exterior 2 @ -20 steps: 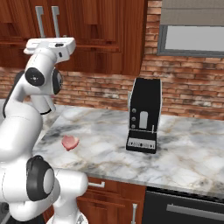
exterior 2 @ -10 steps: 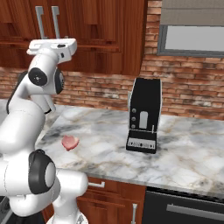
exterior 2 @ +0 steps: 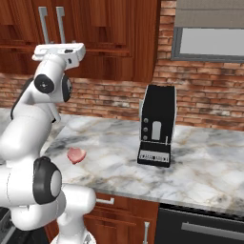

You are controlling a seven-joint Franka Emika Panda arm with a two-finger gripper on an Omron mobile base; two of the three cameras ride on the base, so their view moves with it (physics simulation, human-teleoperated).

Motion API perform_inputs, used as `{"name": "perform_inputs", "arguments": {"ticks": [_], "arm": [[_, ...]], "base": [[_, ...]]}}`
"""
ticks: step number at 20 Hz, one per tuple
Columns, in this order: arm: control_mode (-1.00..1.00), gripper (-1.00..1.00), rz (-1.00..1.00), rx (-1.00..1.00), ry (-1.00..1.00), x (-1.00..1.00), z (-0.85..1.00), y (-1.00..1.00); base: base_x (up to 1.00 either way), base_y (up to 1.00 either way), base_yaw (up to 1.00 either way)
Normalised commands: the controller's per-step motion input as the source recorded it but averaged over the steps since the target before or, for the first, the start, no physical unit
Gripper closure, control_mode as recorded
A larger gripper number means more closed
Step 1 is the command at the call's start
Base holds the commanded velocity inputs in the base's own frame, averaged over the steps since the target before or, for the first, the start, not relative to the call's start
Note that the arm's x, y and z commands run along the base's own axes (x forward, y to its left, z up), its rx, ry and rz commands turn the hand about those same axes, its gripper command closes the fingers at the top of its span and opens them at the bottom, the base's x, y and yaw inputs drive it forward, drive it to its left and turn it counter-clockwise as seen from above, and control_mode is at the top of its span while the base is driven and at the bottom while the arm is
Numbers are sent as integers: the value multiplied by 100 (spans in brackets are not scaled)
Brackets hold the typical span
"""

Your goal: Retrieve the tupperware from the cabinet, then place the raw meat into the tupperware to avoid contamination.

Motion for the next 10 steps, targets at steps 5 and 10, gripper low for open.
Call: {"name": "perform_inputs", "arguments": {"ticks": [5, 10], "arm": [[-100, -100, 0, 0, 0, 15, -6, 6], [-100, -100, 0, 0, 0, 15, -5, 11]], "base": [[0, 0, 0], [0, 0, 0]]}}
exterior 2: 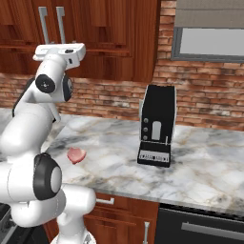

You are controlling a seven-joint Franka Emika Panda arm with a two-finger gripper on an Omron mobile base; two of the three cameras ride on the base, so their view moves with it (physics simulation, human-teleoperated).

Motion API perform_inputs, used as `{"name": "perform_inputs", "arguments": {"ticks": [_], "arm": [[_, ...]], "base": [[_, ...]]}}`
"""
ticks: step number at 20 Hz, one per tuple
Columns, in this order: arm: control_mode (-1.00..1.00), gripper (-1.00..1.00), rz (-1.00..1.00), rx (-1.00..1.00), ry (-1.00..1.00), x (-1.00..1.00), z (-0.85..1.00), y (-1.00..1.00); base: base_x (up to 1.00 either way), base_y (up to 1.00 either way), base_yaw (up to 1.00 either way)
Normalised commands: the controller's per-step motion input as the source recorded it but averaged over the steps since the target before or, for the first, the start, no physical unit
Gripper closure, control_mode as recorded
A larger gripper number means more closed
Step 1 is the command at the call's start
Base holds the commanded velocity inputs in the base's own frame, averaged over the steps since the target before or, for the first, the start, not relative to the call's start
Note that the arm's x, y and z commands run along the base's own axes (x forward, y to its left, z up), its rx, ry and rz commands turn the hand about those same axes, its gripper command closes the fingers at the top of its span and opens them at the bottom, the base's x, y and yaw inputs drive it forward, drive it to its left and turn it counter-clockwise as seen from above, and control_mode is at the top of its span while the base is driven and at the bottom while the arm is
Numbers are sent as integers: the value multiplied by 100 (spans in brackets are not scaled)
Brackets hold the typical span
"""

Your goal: Retrieve the tupperware from the cabinet, then place the raw meat into the tupperware to avoid contamination.

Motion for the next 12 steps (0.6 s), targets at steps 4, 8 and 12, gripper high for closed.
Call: {"name": "perform_inputs", "arguments": {"ticks": [4, 8, 12], "arm": [[-100, -100, -1, 0, 0, 17, -5, 15], [-100, -100, -2, 0, 0, 19, -3, 17], [-100, -100, -3, 0, 0, 20, -4, 19]], "base": [[0, 0, 0], [0, 0, 0], [0, 0, 0]]}}
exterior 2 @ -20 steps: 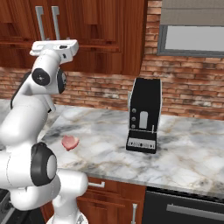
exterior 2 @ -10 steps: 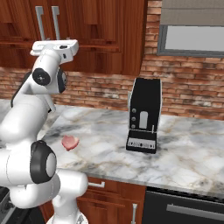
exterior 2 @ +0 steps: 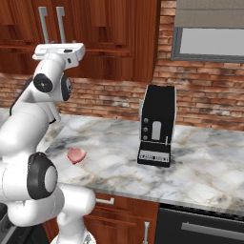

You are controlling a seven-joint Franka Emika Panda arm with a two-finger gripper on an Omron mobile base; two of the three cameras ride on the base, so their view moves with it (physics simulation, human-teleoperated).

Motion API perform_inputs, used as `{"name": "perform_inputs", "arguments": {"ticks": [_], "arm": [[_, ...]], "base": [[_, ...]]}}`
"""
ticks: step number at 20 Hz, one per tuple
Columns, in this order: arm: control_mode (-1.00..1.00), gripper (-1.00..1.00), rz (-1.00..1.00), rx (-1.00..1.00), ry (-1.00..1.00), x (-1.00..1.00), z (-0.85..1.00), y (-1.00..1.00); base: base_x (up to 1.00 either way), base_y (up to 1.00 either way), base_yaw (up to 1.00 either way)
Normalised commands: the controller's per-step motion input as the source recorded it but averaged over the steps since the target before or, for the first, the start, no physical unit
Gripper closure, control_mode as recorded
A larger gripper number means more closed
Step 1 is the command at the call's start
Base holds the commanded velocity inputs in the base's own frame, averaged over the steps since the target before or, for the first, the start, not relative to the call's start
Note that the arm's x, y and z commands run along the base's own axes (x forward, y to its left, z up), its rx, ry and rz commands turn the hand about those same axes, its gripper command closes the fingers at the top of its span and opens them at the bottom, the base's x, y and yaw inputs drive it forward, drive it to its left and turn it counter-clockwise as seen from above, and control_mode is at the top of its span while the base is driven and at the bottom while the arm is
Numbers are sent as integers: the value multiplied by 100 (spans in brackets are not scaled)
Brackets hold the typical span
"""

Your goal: Retrieve the tupperware from the cabinet, then place the raw meat into the tupperware to avoid contamination.

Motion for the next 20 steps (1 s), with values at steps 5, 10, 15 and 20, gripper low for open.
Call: {"name": "perform_inputs", "arguments": {"ticks": [5, 10, 15, 20], "arm": [[-100, -100, -4, 0, 0, 23, -6, 25], [-100, -100, -4, 0, 0, 27, -8, 22], [-100, -100, -2, 0, 0, 32, -11, 13], [-100, -100, -2, 0, 0, 32, -13, 12]], "base": [[0, 0, 0], [0, 0, 0], [0, 0, 0], [0, 0, 0]]}}
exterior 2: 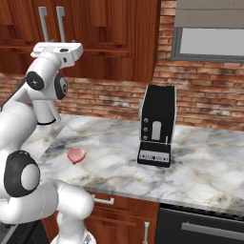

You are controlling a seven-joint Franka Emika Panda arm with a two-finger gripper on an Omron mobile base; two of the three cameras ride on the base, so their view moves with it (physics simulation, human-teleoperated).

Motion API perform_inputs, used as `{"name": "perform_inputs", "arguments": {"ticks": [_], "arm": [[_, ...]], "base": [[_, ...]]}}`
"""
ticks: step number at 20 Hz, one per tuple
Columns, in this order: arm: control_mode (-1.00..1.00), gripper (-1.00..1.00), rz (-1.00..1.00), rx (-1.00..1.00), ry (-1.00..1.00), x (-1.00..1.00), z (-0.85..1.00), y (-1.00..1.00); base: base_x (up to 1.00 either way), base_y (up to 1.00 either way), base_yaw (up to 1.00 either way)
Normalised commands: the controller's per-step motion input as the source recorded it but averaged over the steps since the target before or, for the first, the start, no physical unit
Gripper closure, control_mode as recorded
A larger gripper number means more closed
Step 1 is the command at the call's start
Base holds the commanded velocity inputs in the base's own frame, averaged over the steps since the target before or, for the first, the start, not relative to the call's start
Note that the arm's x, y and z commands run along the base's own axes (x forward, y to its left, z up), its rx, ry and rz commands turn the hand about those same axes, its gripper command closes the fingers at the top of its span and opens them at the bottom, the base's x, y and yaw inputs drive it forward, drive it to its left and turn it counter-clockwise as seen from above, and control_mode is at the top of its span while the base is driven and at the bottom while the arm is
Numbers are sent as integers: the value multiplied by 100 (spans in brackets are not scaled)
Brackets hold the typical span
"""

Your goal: Retrieve the tupperware from the cabinet, then place the raw meat into the tupperware to avoid contamination.

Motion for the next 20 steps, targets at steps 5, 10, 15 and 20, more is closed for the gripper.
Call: {"name": "perform_inputs", "arguments": {"ticks": [5, 10, 15, 20], "arm": [[-100, -100, -1, 0, 0, 35, -14, 8], [-100, -100, 0, 0, 0, 40, -18, 1], [-100, -100, 0, 0, 0, 45, -22, 0], [-100, -100, 0, 0, 0, 48, -24, 0]], "base": [[0, 0, 0], [0, 0, 0], [0, 0, 0], [0, 0, 0]]}}
